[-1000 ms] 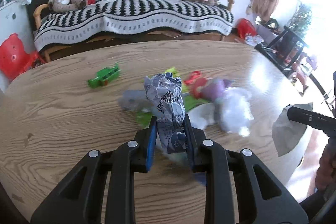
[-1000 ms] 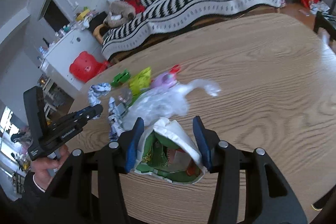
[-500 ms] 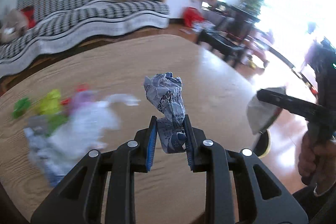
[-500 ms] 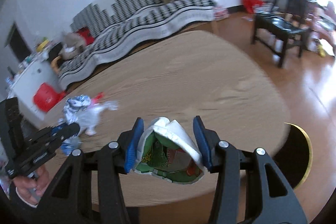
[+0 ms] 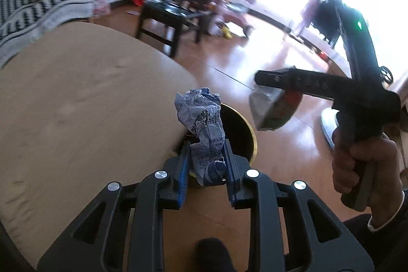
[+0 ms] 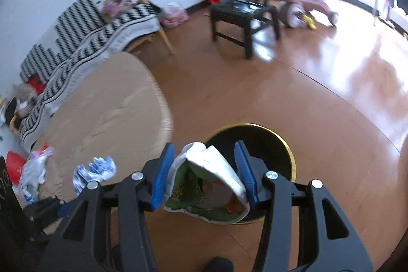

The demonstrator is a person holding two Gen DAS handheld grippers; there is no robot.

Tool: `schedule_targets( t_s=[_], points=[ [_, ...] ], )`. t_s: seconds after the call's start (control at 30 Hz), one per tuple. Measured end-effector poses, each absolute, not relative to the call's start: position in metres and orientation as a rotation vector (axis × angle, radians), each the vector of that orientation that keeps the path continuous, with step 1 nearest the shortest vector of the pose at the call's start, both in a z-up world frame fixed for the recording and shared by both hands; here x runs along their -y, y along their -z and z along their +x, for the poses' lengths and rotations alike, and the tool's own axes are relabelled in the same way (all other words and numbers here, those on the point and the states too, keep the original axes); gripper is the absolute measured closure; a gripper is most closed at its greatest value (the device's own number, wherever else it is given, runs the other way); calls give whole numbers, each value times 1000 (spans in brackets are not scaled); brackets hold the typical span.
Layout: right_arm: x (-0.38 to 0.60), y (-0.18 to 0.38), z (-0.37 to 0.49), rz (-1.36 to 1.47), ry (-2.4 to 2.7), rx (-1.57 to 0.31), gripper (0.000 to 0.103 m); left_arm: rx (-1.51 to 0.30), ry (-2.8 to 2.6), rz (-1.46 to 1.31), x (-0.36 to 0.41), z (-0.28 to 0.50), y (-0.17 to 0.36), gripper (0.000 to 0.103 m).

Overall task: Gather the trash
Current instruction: 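Carry paper and snack bag to the black bin and open both tools, then move both tools back over the table toward the trash pile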

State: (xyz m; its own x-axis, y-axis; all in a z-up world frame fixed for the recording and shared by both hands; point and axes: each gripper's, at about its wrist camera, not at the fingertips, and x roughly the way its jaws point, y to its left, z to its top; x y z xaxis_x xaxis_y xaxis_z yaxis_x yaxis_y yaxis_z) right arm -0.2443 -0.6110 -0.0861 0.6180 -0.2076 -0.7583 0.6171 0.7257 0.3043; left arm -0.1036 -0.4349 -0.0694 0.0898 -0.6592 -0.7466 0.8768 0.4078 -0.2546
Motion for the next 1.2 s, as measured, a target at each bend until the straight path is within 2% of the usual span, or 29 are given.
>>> schedule_targets(
  t_s=[0.3, 0.77, 0.87, 0.93, 0.97, 1.0, 1.03, 1.07, 1.2],
  points=[
    [655, 133, -275, 706, 576, -814, 53, -981, 1224, 326, 497, -115, 103, 79],
    [665, 131, -259, 715, 570, -809, 52, -1002, 1217, 335, 530, -108, 122, 79],
    [668, 132, -258, 711, 576, -812, 47, -1006, 1215, 337, 532, -106, 124, 79],
    [669, 131, -258, 712, 580, -807, 31, -1006, 1205, 341, 533, -104, 125, 79],
    [669, 129, -259, 713, 584, -798, 29, -1009, 1206, 339, 532, -105, 123, 78],
    [669, 127, -260, 711, 585, -789, 28, -1010, 1207, 340, 531, -106, 123, 77],
    [669, 126, -260, 712, 584, -786, 28, -1008, 1206, 341, 531, -106, 121, 68],
    [669, 124, -260, 713, 583, -780, 27, -1001, 1205, 340, 530, -106, 120, 55],
    [665, 116, -260, 707, 581, -760, 23, -974, 1203, 337, 526, -106, 113, 42]
  ],
)
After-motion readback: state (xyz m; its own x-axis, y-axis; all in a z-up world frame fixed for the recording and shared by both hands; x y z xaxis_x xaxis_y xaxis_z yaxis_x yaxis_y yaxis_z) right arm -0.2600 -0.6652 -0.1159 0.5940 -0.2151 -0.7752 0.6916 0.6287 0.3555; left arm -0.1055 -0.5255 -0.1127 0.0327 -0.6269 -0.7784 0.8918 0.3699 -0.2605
